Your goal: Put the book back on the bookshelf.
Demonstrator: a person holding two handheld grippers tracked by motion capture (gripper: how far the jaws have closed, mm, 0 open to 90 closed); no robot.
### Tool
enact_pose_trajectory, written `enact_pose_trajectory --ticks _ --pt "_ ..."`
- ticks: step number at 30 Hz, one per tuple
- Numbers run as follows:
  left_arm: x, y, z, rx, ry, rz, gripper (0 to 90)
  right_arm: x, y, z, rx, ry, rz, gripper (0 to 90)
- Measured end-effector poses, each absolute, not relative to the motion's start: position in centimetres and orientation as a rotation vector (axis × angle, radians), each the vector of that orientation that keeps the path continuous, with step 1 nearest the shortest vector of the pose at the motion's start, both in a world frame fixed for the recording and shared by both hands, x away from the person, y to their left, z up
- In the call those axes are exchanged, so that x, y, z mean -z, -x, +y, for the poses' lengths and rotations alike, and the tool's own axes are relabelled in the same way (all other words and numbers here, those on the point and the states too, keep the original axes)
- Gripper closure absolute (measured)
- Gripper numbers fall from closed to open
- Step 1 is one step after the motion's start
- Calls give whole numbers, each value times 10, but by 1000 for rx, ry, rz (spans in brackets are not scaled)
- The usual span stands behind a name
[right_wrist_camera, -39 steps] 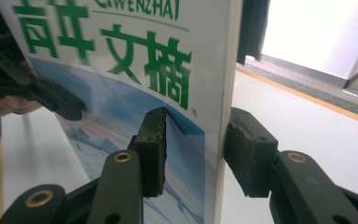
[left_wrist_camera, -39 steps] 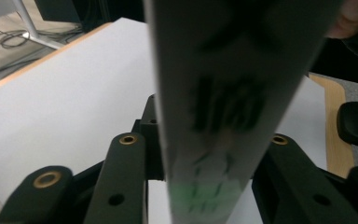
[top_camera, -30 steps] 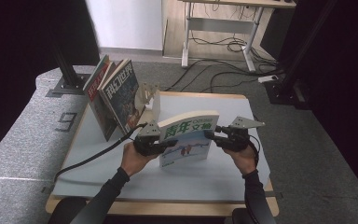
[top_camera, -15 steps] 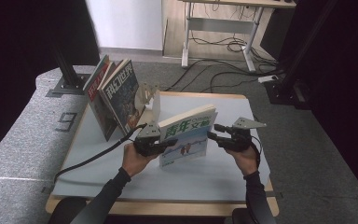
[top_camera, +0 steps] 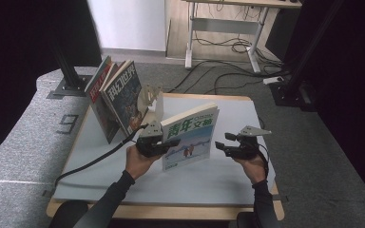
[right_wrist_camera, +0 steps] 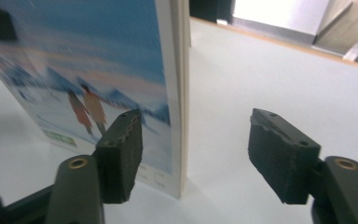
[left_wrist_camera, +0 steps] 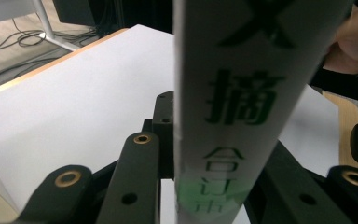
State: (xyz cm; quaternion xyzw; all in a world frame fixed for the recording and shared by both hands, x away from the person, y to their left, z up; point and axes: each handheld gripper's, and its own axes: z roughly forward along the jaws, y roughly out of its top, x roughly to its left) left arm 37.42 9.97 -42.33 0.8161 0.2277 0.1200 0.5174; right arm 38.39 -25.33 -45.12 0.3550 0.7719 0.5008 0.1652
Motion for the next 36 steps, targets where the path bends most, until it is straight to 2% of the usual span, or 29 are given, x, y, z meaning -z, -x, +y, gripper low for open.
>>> enact_pose_trajectory --ticks 6,8,15,23,29,36 --pt "420 -376 103 -287 -1959 564 741 459 -386 -255 -1343 -1050 2214 272" --pt "419 -376 104 -289 -1959 568 741 462 -387 -254 -1319 -1070 2215 218" --pt "414 -375 110 -293 -1956 586 741 474 -389 -249 -1241 -1091 2266 144" --pt "407 -375 121 -300 -1958 605 742 489 -393 -249 -1190 -1130 2298 123" --pt "401 -373 127 -318 -1962 617 742 502 -396 -250 -1125 -1170 2313 54" --pt "397 -369 133 -328 -1952 635 742 518 -400 -253 -1064 -1203 2338 34"
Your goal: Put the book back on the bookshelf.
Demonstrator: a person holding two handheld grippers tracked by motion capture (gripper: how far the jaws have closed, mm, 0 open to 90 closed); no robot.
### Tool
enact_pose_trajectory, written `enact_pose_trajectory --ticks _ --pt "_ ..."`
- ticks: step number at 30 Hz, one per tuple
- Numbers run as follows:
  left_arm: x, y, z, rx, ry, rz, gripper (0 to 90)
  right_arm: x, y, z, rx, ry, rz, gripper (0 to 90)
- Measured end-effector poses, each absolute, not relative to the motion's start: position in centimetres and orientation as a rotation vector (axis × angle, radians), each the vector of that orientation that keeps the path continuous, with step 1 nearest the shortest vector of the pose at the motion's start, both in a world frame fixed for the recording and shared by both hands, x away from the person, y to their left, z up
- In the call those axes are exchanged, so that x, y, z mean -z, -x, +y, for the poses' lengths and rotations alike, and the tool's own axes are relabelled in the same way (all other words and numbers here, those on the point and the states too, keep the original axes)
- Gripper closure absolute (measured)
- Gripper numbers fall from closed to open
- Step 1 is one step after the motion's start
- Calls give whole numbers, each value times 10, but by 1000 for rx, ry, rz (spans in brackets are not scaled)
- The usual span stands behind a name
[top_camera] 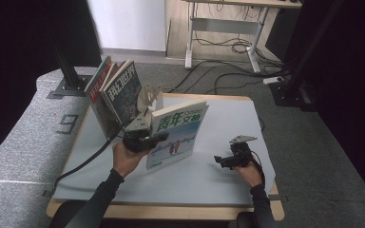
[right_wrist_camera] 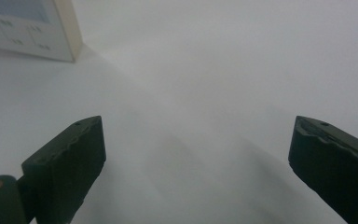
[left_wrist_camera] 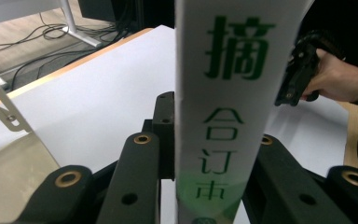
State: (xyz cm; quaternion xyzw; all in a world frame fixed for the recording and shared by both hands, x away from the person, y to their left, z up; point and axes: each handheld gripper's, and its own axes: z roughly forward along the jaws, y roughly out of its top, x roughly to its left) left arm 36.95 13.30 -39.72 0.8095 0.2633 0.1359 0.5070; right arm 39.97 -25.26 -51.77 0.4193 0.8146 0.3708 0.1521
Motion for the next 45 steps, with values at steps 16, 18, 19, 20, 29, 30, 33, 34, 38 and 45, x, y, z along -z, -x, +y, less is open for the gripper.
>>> enact_pose_trajectory --ticks 16,18,19,20,29,30,33,34,38,45 --pt "383 -362 162 -389 -1928 696 742 536 -401 -252 -1006 -1182 2346 9" --pt "380 -361 164 -393 -1925 699 742 537 -401 -251 -1002 -1168 2346 0" --pt "380 -361 165 -394 -1922 700 742 537 -401 -250 -994 -1163 2347 0" --pt "380 -361 165 -394 -1922 700 743 537 -401 -250 -989 -1162 2347 0" --pt "372 -359 176 -407 -1915 716 742 538 -401 -250 -991 -1165 2344 0" --pt "371 -359 178 -408 -1912 719 742 538 -401 -250 -991 -1164 2344 0" --pt "368 -359 189 -399 -1889 745 742 538 -401 -250 -991 -1164 2344 0" --pt "368 -359 192 -397 -1883 753 743 538 -401 -250 -991 -1164 2344 0" --pt "366 -360 203 -399 -1864 785 744 538 -401 -250 -990 -1163 2344 0" --pt "360 -361 220 -422 -1832 831 743 538 -401 -250 -991 -1163 2343 0"
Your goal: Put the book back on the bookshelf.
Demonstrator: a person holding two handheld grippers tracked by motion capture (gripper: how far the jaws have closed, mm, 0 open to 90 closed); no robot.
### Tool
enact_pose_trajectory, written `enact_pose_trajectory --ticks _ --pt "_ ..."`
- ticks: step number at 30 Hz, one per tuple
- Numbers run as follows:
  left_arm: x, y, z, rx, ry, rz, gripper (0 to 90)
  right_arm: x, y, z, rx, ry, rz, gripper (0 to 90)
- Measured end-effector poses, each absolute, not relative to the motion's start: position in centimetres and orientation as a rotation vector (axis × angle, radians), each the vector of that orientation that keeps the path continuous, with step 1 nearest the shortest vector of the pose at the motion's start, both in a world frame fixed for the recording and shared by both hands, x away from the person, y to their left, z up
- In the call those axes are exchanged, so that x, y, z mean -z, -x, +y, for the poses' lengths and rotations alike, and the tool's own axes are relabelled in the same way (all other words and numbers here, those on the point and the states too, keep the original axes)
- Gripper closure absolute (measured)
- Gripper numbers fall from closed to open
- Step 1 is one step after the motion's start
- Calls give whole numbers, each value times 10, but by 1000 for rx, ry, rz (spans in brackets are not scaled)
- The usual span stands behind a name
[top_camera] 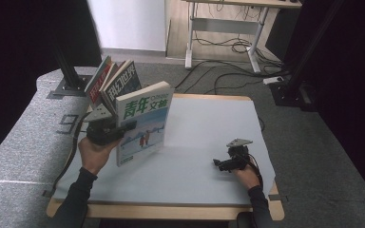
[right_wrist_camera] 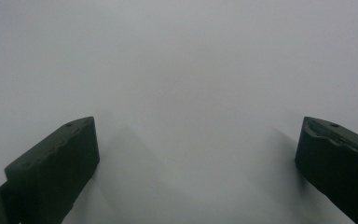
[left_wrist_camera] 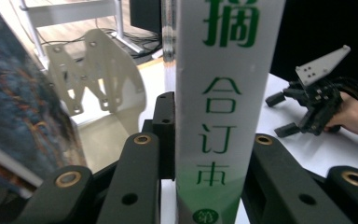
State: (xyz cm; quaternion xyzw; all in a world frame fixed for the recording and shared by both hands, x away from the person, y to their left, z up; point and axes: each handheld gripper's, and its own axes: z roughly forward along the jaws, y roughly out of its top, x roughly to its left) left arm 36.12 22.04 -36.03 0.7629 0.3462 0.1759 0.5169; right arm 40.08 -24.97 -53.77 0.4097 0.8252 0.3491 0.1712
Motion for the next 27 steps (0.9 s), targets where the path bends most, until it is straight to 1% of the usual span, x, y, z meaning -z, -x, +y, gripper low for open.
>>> enact_pose_trajectory --ticks 16,27 --pt "357 -375 245 -494 -1788 941 743 538 -401 -250 -992 -1163 2343 0" --pt "356 -392 238 -536 -1775 982 743 538 -401 -250 -993 -1165 2342 0"
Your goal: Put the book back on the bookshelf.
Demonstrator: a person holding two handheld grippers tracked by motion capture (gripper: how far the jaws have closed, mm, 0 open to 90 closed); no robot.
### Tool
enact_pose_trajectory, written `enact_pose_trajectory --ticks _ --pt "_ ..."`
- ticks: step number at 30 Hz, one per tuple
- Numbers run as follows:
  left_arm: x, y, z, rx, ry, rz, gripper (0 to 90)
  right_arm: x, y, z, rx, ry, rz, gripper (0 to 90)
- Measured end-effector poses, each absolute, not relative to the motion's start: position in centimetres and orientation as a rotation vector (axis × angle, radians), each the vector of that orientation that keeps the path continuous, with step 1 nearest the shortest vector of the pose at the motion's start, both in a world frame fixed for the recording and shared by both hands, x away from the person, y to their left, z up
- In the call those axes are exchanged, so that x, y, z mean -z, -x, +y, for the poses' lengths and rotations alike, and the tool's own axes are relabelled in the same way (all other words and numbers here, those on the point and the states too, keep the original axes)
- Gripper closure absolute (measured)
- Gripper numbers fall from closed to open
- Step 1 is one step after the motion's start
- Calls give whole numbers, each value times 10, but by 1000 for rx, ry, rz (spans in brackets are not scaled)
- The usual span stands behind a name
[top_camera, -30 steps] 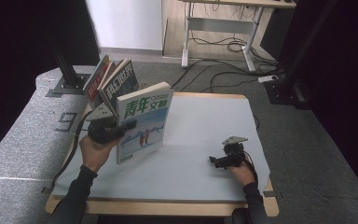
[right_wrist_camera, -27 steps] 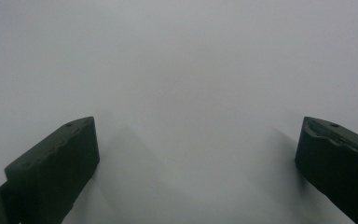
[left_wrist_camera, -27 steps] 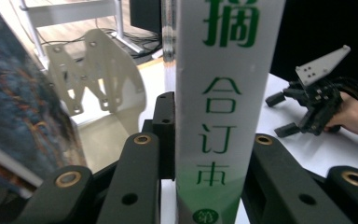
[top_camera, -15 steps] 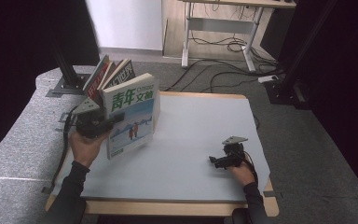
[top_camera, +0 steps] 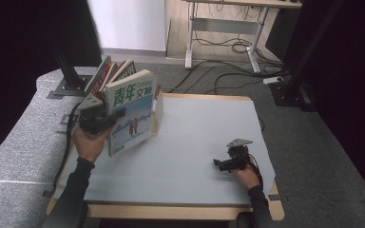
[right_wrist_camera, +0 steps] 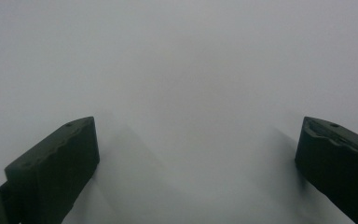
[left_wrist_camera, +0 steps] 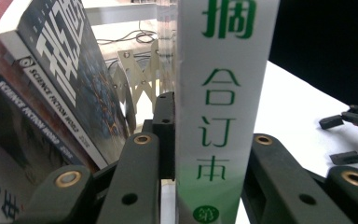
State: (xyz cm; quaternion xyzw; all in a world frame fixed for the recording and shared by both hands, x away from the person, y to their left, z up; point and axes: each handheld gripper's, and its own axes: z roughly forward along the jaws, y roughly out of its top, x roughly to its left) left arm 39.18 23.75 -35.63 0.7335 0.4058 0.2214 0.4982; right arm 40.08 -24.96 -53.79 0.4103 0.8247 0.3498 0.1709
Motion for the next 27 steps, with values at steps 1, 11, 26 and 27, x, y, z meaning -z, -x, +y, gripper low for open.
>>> enact_pose_trajectory --ticks 1,11,26,27 --pt "356 -393 237 -537 -1775 984 743 538 -401 -250 -994 -1166 2342 0" --pt "358 -410 225 -544 -1745 1004 742 538 -401 -250 -994 -1165 2342 0" --pt "368 -438 206 -575 -1712 1022 742 538 -401 -250 -995 -1165 2343 0" --pt "369 -440 205 -581 -1711 1020 742 538 -401 -250 -994 -1164 2343 0"
